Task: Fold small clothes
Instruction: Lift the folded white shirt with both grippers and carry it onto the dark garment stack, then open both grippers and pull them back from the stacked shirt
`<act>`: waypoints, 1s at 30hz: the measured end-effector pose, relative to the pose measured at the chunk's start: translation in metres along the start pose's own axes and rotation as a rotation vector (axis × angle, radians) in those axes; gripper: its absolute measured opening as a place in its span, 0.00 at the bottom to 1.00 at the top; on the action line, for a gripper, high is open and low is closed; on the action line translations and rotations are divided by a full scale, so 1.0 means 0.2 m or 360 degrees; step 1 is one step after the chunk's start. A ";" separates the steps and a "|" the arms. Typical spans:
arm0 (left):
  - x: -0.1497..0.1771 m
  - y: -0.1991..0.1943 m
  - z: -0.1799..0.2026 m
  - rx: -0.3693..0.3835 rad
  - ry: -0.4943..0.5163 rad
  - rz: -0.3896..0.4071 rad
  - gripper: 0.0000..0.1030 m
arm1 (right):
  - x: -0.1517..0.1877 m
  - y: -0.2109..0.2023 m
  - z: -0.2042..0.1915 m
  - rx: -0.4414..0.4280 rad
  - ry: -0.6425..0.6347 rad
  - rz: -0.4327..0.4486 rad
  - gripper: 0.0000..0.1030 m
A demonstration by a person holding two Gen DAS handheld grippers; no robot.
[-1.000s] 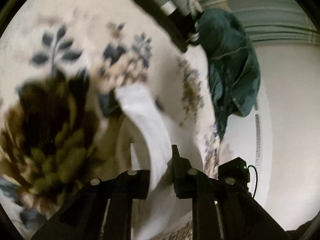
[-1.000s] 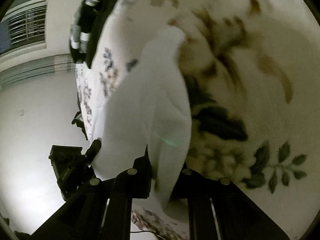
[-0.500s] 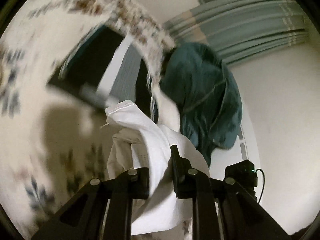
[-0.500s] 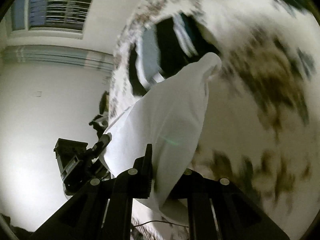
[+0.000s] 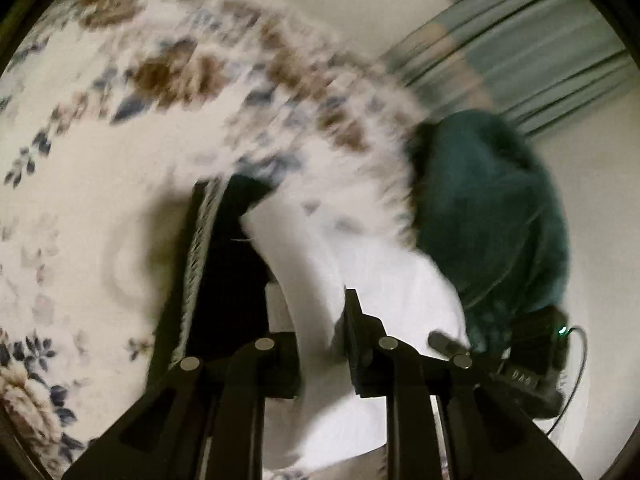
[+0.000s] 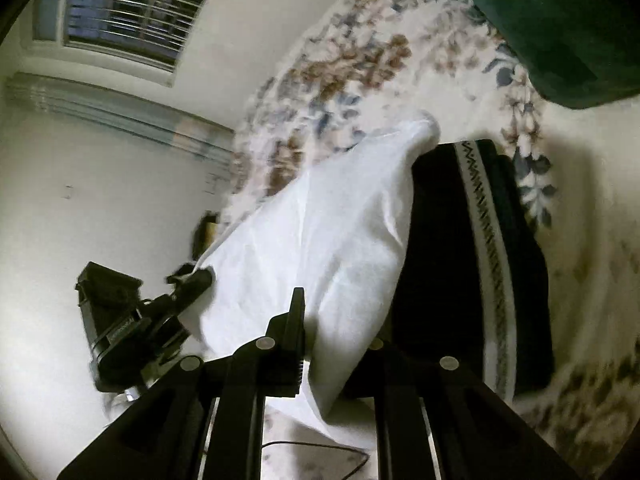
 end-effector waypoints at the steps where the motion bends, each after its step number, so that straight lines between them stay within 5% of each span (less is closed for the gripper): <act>1: 0.02 0.02 -0.03 -0.0051 0.0013 -0.0038 0.22 | 0.00 0.06 0.05 0.0073 -0.0006 -0.0038 0.16; 5: 0.06 -0.03 -0.08 -0.0388 0.0231 0.0005 0.80 | 0.00 0.11 0.18 0.0385 -0.0153 -0.0110 0.46; 7: 0.09 -0.10 -0.05 -0.0442 0.0309 0.0085 0.83 | 0.01 0.05 0.18 0.0468 -0.0268 -0.0048 0.68; 10: 0.13 -0.15 -0.05 -0.0589 0.0412 0.0162 0.88 | 0.03 -0.01 0.18 0.0592 -0.0417 0.0000 0.74; 11: 0.16 -0.17 -0.05 -0.0651 0.0439 0.0183 0.99 | 0.04 -0.03 0.20 0.0675 -0.0482 0.0000 0.81; 14: 0.23 -0.20 -0.06 -0.0776 0.0468 0.0207 1.00 | 0.09 -0.09 0.21 0.0913 -0.0688 0.0053 1.00; 18: 0.32 -0.29 -0.01 -0.0904 0.0538 0.0251 1.00 | 0.15 -0.21 0.20 0.1110 -0.0806 0.0116 1.00; 30: 0.59 -0.97 0.45 -0.0897 0.0583 0.0355 1.00 | 0.38 -1.07 -0.21 0.1206 -0.0820 0.0341 1.00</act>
Point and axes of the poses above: each gripper's, at about its wrist camera, not at the fingertips, and y roughly the way its jaws point, z to its right, x to its underside, the point moved 10 cm from there along y, roughly the way its jaws point, and after that the axes turned 11 degrees about z, right-handed, at the moved point
